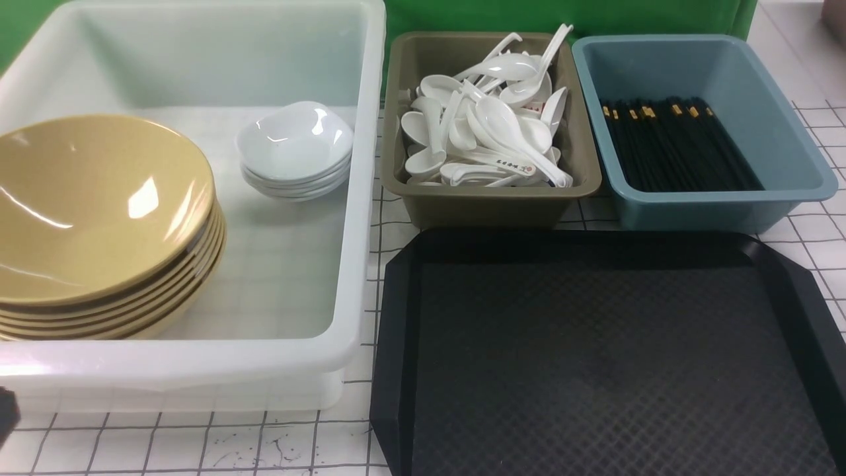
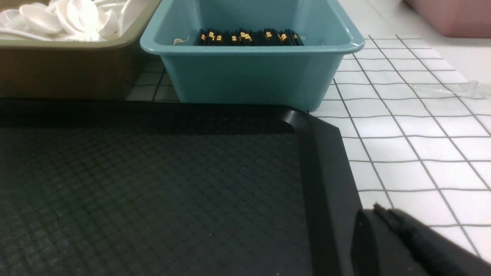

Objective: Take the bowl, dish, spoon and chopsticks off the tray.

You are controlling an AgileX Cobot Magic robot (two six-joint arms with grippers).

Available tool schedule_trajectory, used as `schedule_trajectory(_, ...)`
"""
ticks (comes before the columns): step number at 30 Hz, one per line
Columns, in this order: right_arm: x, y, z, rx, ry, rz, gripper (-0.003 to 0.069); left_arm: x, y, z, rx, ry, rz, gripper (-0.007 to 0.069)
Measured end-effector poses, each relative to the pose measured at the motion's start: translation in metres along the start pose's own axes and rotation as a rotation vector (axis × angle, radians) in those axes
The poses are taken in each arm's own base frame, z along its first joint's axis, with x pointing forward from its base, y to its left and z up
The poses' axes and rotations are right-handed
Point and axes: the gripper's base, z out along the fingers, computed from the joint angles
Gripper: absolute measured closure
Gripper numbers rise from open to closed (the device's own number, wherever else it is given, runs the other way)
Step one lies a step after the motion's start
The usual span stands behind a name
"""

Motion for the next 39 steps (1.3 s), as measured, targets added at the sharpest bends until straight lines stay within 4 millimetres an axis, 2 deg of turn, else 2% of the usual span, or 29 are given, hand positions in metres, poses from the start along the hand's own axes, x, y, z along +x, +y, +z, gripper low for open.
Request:
schedule_trajectory(2,0.000,0.000,0.000,0.000,0.000,0.000,0.0619,0.008,0.001,0.010,-0.015,-0.074,-0.014,0.0631)
schedule_trajectory(3,0.000,0.000,0.000,0.000,0.000,0.000,0.0617,0.018,0.002,0.019,-0.029,-0.122,-0.028,0.0631)
schedule_trajectory(4,0.000,0.000,0.000,0.000,0.000,0.000,0.0617,0.018,0.003,0.021,-0.042,-0.182,-0.036,0.0631)
schedule_trajectory(9,0.000,0.000,0.000,0.000,0.000,0.001,0.0613,0.061,0.008,0.046,-0.122,-0.335,-0.115,0.0631)
schedule_trajectory(12,0.000,0.000,0.000,0.000,0.000,0.002,0.0612,0.069,0.009,0.050,-0.146,-0.314,-0.138,0.0631)
schedule_trajectory(18,0.000,0.000,0.000,0.000,0.000,0.002,0.0610,0.087,0.008,0.054,-0.147,-0.124,-0.149,0.0631)
schedule_trajectory(39,0.000,0.000,0.000,0.000,0.000,0.003,0.0610,0.087,0.007,0.054,-0.145,-0.118,-0.153,0.0631)
